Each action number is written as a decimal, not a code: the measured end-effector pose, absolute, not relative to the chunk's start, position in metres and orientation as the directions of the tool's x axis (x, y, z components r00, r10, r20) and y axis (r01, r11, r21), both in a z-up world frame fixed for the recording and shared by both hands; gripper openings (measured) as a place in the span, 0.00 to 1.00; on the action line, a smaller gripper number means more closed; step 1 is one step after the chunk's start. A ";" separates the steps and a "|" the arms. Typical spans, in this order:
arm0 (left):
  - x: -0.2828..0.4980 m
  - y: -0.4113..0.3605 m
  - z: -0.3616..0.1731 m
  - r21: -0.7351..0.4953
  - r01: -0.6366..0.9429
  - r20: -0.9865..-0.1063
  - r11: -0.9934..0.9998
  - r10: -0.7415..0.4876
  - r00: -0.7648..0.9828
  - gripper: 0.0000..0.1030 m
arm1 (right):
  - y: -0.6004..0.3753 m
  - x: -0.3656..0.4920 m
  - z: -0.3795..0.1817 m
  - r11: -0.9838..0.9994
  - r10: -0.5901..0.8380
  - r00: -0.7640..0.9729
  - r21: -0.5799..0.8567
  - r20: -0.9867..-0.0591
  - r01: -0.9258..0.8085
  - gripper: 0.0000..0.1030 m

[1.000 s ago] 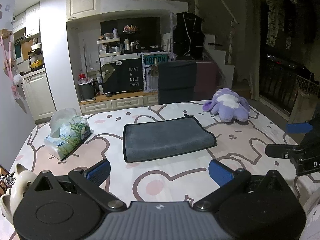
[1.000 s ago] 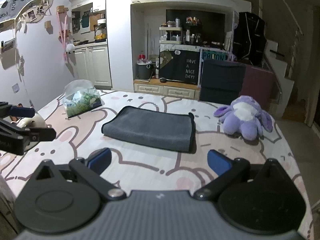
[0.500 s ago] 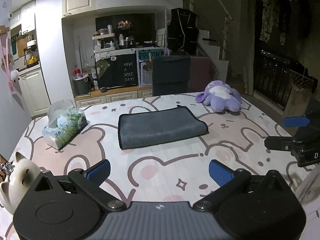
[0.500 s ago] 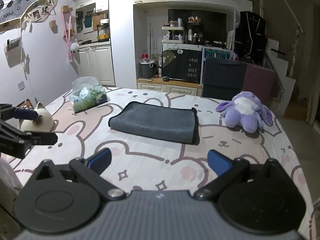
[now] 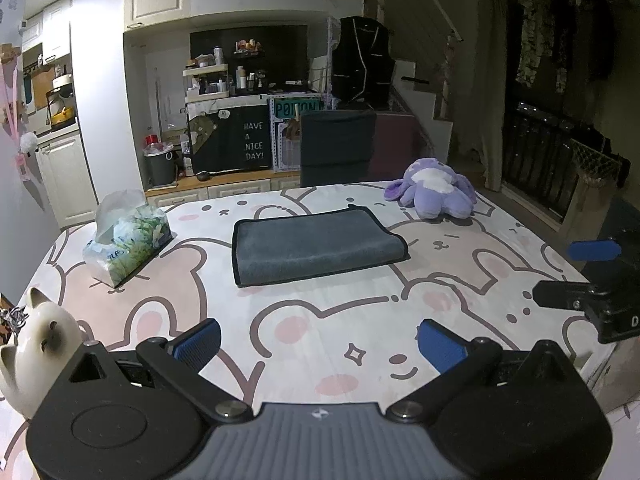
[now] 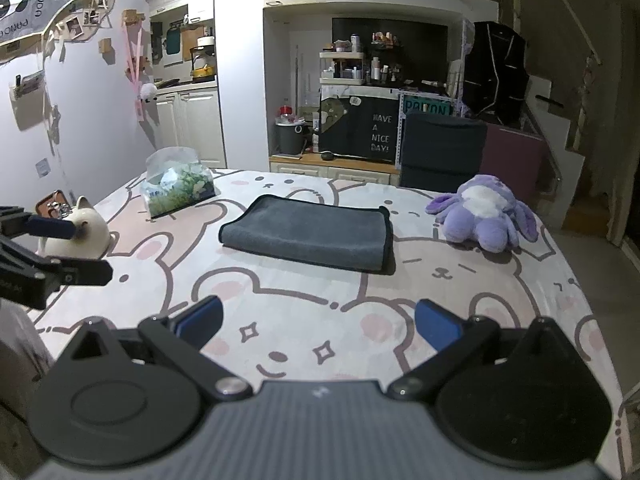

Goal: Fold towel

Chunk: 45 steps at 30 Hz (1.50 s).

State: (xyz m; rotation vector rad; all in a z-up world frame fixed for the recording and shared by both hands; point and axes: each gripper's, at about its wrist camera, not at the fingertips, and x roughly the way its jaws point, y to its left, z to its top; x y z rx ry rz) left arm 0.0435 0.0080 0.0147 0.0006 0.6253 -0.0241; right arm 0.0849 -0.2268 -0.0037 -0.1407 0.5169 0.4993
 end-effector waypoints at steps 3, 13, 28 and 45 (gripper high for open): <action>0.041 0.007 0.013 -0.007 0.019 -0.588 1.000 -0.019 0.809 1.00 | -0.229 0.080 -0.005 0.871 0.423 0.754 -0.005 -0.503 -0.491 1.00; 0.035 0.007 0.010 -0.013 0.016 -0.591 1.000 -0.021 0.806 1.00 | -0.231 0.074 -0.006 0.872 0.423 0.756 -0.002 -0.500 -0.490 1.00; 0.033 0.006 0.009 -0.013 0.024 -0.589 1.000 -0.027 0.808 1.00 | -0.232 0.070 -0.008 0.868 0.429 0.757 -0.007 -0.492 -0.497 1.00; 0.033 0.006 0.009 -0.013 0.025 -0.589 1.000 -0.028 0.808 1.00 | -0.231 0.070 -0.010 0.865 0.431 0.753 -0.010 -0.497 -0.501 1.00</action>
